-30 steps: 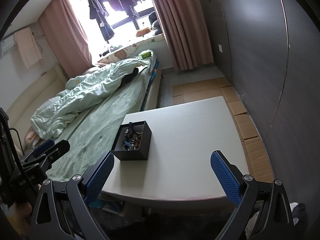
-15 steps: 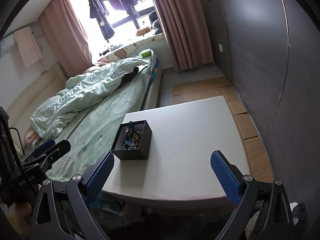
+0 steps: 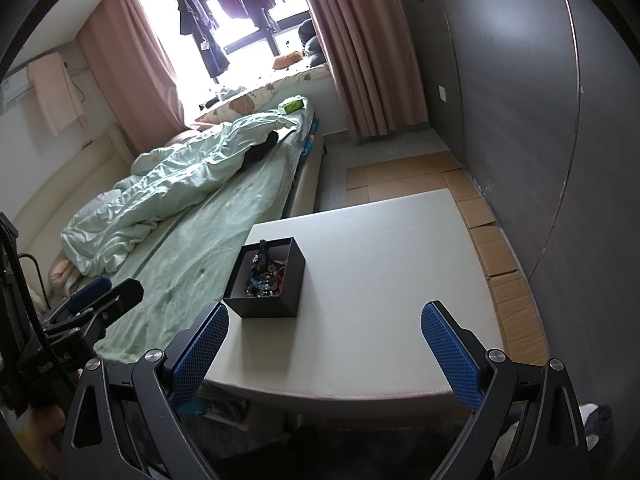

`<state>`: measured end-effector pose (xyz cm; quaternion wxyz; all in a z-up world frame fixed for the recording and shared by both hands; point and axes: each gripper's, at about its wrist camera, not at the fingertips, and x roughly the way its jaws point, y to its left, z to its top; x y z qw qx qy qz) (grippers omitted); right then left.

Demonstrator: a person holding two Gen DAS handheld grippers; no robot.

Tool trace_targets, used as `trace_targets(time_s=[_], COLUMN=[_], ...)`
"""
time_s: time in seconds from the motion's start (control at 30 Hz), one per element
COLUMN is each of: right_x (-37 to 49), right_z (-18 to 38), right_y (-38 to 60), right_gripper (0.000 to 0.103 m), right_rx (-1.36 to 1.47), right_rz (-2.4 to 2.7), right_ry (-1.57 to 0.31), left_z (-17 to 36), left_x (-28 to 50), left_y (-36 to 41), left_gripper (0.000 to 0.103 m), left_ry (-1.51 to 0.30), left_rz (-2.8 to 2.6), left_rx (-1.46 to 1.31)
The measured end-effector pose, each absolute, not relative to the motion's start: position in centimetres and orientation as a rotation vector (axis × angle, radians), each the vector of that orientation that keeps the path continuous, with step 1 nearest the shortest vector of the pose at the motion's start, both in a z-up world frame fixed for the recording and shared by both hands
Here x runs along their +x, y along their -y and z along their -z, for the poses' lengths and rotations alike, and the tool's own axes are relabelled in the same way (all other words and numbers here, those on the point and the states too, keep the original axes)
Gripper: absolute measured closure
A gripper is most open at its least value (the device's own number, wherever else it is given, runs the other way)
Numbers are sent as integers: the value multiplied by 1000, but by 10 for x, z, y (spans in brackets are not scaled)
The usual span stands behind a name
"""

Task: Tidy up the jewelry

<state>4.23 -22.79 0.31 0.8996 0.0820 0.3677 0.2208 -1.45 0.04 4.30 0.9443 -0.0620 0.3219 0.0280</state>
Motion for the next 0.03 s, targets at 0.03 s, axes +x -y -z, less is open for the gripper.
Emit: trace_targets(time_s=[0.03], right_x=[42], right_z=[-2], right_y=[226], right_gripper=[6], right_rx=[170], right_rz=[-458], right_ry=[-762], left_z=[-43], left_x=[-13], left_y=[-1], left_gripper=[0], left_ry=[-659], left_rz=[-53], left_rx=[-128])
